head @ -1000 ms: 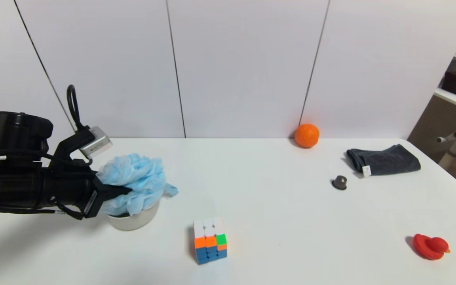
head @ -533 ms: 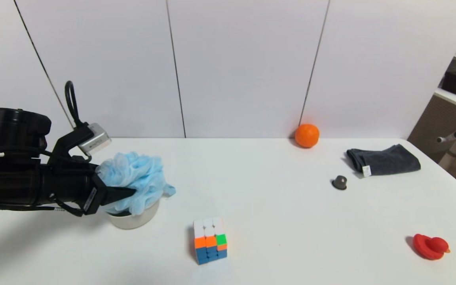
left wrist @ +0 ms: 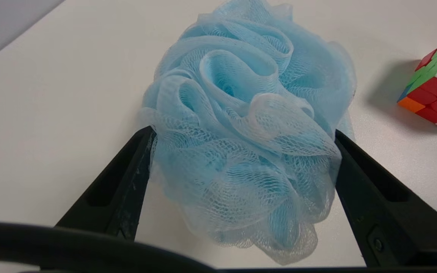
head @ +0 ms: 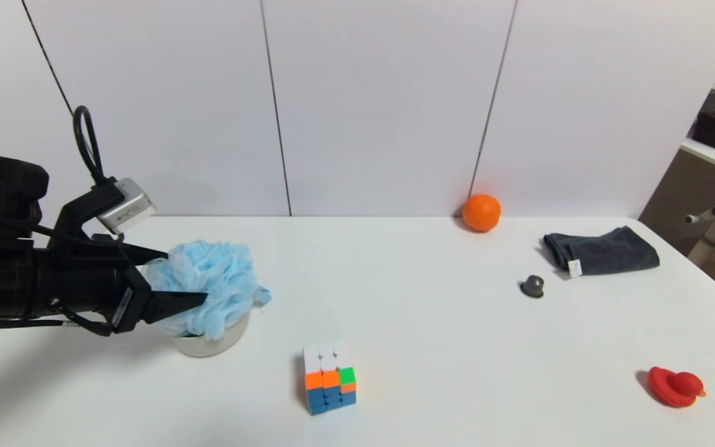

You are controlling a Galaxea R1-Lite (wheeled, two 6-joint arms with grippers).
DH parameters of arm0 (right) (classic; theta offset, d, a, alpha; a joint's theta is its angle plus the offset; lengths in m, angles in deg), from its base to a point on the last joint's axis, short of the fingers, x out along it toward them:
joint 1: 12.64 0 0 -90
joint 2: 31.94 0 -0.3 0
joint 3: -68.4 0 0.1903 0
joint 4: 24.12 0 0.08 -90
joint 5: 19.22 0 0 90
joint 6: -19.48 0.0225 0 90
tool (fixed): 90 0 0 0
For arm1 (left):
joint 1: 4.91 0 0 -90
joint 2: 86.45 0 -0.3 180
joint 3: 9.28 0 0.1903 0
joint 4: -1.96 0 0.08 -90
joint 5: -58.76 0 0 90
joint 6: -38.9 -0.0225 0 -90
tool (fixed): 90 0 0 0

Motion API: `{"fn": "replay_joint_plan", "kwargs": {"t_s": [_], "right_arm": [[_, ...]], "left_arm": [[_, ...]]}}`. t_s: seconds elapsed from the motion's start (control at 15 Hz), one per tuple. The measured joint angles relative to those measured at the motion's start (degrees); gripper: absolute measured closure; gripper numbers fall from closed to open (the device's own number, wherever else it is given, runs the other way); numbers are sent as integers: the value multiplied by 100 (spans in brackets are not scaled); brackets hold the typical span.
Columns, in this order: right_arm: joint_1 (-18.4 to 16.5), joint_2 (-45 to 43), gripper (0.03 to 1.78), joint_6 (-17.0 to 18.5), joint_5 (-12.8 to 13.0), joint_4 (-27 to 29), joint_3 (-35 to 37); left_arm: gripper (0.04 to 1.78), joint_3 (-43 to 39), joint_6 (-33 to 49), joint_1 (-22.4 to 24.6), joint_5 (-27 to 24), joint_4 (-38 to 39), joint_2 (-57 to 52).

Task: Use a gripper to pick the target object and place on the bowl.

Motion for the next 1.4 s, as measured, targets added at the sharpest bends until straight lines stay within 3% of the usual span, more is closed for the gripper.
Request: {"fn": "replay_joint_plan", "kwargs": {"t_s": [0.67, 0.93, 1.4], "right_arm": [[-2, 0, 10, 0, -2, -2, 0], [-2, 0, 10, -2, 4, 0, 0], [-2, 0, 10, 2, 1, 0, 0]], "left_arm": [[16, 273, 479, 44, 30, -11, -1435], [15, 195, 914, 322, 328, -30, -2438], [13, -1197, 1515, 873, 505, -102, -4695]]}}
